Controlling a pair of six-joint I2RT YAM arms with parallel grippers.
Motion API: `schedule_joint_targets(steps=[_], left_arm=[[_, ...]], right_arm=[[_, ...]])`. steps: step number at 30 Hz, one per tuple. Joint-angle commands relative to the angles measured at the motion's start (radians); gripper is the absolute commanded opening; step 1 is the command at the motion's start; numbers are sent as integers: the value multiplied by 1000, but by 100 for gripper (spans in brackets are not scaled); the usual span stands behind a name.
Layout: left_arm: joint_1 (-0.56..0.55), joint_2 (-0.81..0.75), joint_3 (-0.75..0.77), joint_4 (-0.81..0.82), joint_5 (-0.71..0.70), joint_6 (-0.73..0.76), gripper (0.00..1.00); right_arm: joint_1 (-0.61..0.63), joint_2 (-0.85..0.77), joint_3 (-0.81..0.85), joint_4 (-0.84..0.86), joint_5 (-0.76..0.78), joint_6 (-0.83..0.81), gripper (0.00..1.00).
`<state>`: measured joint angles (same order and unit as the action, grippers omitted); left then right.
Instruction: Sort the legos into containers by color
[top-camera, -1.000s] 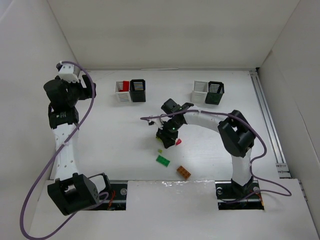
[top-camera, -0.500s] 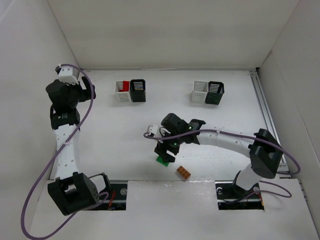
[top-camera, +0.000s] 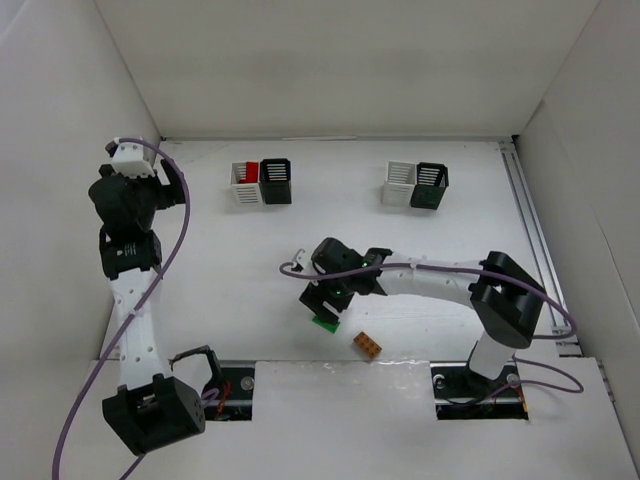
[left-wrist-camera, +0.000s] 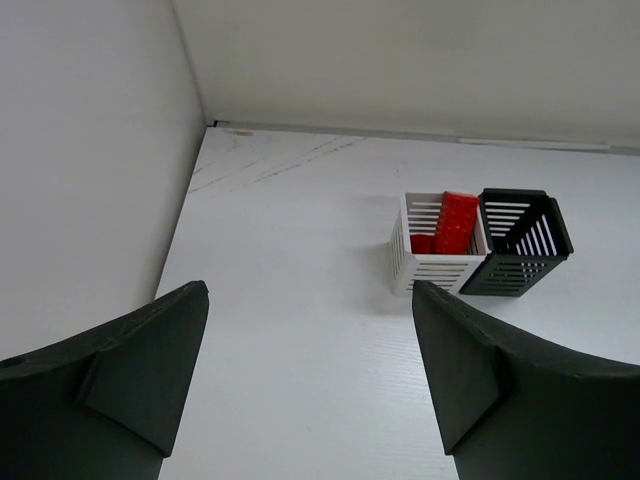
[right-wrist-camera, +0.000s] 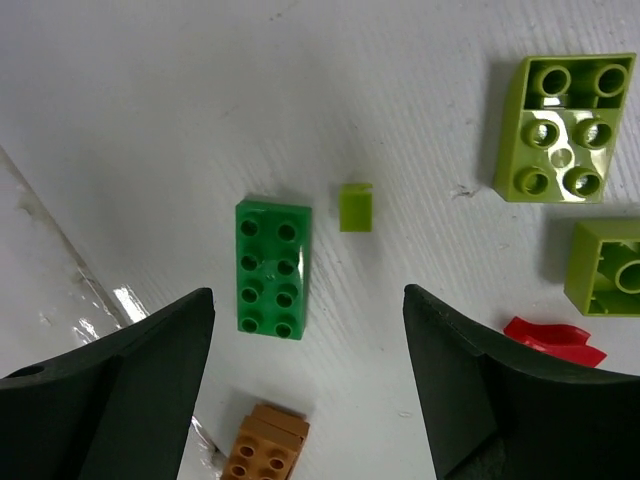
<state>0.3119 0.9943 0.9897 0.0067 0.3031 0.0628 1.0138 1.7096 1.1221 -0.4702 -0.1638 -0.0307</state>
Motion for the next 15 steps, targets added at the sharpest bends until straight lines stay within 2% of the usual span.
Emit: schedule_joint_targets(steps=[1, 7, 15], left_arm=[[1, -6, -8, 33, -16, 14, 80], [1, -6, -8, 33, -35, 14, 80], [1, -37, -29, 42, -44, 32, 80]], right_arm=[[48, 7, 2, 65, 50, 46, 81], [140, 44, 11, 77, 102, 55, 82], [140, 147, 64, 56, 165, 74, 82]])
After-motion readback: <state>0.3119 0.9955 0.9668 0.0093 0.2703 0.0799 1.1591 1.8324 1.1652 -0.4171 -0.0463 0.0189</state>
